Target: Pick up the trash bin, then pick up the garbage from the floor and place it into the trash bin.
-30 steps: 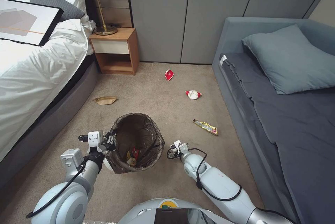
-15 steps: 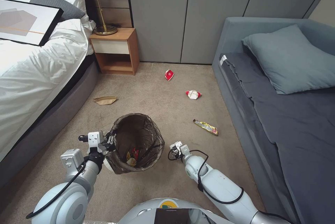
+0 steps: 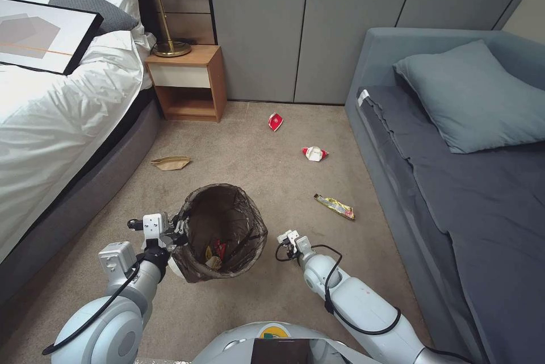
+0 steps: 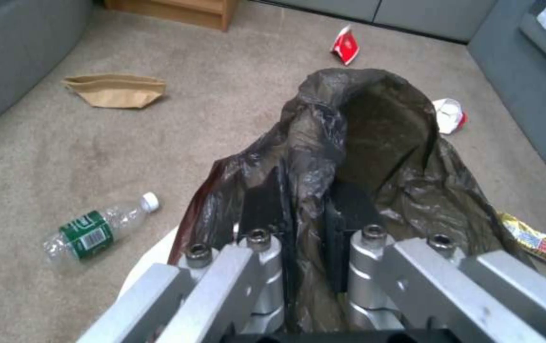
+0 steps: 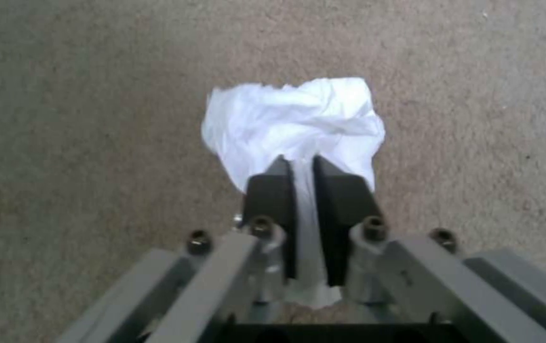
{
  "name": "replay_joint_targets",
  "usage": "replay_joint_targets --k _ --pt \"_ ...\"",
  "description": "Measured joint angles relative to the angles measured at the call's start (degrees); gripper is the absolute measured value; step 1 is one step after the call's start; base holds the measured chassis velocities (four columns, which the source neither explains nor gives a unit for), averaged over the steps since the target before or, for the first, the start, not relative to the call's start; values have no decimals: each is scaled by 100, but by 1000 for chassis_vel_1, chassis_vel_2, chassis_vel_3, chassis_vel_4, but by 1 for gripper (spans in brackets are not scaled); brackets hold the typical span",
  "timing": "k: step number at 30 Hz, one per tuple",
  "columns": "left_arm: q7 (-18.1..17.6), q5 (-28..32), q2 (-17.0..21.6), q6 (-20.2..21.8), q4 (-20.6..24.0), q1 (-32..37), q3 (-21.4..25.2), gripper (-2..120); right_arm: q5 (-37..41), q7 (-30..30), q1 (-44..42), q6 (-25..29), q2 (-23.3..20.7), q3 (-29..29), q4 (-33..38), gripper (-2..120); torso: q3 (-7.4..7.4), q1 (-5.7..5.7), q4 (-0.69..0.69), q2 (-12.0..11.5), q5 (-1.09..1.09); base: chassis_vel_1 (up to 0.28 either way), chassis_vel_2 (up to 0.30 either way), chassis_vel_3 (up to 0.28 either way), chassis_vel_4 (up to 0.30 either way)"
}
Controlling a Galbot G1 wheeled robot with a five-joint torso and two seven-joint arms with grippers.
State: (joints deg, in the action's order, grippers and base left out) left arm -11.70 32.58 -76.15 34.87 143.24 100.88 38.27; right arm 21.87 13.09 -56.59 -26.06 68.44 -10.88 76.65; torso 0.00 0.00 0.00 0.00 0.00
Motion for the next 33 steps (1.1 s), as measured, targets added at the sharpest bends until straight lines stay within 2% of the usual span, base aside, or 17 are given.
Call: replay_joint_targets --k 1,12,24,30,32,33 --pt "1 0 1 0 0 0 0 8 -5 0 -9 7 -3 15 1 0 0 0 0 0 0 0 0 0 0" --pt "5 -4 7 -10 0 -3 -4 8 -66 -34 -109 94 -25 216 28 0 0 0 0 0 0 0 0 0 0" --pt "9 -8 24 -27 0 -2 4 8 -353 -150 -351 266 -14 696 298 0 0 0 0 0 1 0 0 0 0" --pt "18 -4 40 -35 0 0 10 8 -532 -344 -720 505 -447 1353 1095 0 1 0 -1 0 -1 0 0 0 0" --pt "27 -1 49 -35 0 16 16 8 -553 -414 -981 632 -694 1726 1671 0 1 0 0 0 1 0 0 0 0" --pt "27 -1 49 -35 0 16 16 8 -553 -414 -981 632 -694 1726 1671 0 1 0 0 0 1 0 0 0 0"
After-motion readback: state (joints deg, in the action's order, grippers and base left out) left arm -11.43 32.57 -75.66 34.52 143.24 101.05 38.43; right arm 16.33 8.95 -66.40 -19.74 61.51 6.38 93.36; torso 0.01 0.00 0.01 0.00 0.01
